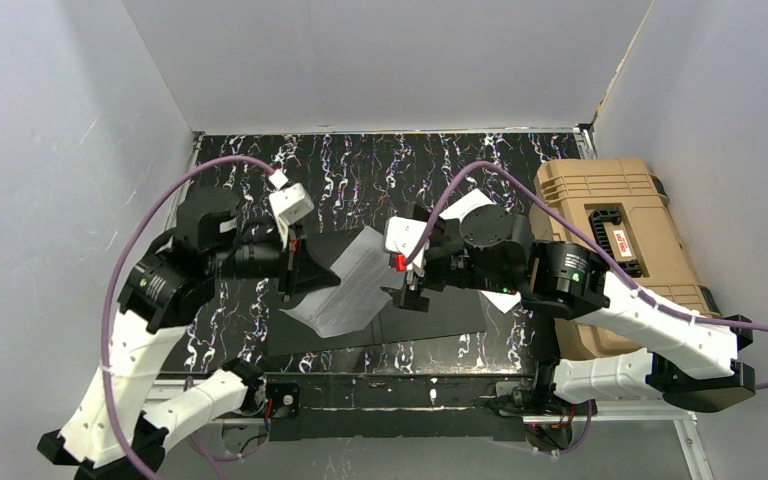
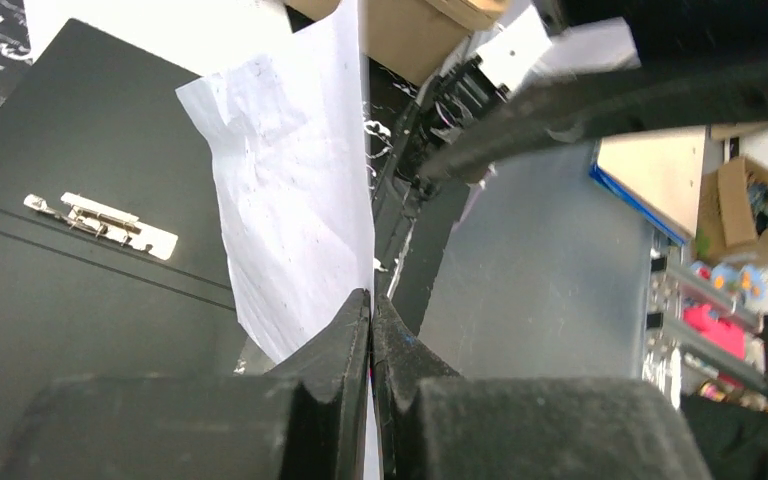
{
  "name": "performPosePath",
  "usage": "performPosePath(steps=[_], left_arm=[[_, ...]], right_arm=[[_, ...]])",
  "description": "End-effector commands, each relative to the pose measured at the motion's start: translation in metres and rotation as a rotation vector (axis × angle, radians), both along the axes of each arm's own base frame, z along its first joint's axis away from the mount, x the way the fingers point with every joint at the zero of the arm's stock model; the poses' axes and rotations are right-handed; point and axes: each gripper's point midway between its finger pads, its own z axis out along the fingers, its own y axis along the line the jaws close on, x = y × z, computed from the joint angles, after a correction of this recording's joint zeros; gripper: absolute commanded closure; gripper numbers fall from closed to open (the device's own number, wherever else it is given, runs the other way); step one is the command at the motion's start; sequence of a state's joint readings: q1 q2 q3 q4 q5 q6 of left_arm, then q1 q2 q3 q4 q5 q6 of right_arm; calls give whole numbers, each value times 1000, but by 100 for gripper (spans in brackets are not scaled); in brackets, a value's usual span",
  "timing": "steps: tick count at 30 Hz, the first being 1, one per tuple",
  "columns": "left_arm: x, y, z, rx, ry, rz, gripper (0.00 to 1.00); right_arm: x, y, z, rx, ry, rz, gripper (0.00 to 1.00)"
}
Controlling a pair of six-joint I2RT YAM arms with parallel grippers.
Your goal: Put the files into the folder
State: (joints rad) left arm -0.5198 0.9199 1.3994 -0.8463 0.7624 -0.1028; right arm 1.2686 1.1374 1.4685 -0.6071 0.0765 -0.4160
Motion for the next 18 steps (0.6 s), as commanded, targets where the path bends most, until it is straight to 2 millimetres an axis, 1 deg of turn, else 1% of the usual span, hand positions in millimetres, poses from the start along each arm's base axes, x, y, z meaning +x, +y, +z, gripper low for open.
performPosePath(steps=[1,2,5,8,11,15,18], left_arm=[[-32,9,0,16,-115,-91,100],[-36,12,2,17,-154,-101,100],[-43,14,4,9,-183,-125,100],[-55,13,9,-17,-192,-183,100],[-61,14,15,-34,-218,-202,100],[-73,16,25,-67,-241,-249,100],[-76,18,31,-75,-260,-253,100]], right_arm=[[-15,-12,35,84,-7,60,3],[-22,-12,37,94,7,99,3],[-42,-12,39,110,47,194,3],[-52,-10,37,110,80,245,4],[-65,-7,31,92,125,305,7],[-73,-3,20,66,184,340,12],[-77,-2,13,48,221,349,18]])
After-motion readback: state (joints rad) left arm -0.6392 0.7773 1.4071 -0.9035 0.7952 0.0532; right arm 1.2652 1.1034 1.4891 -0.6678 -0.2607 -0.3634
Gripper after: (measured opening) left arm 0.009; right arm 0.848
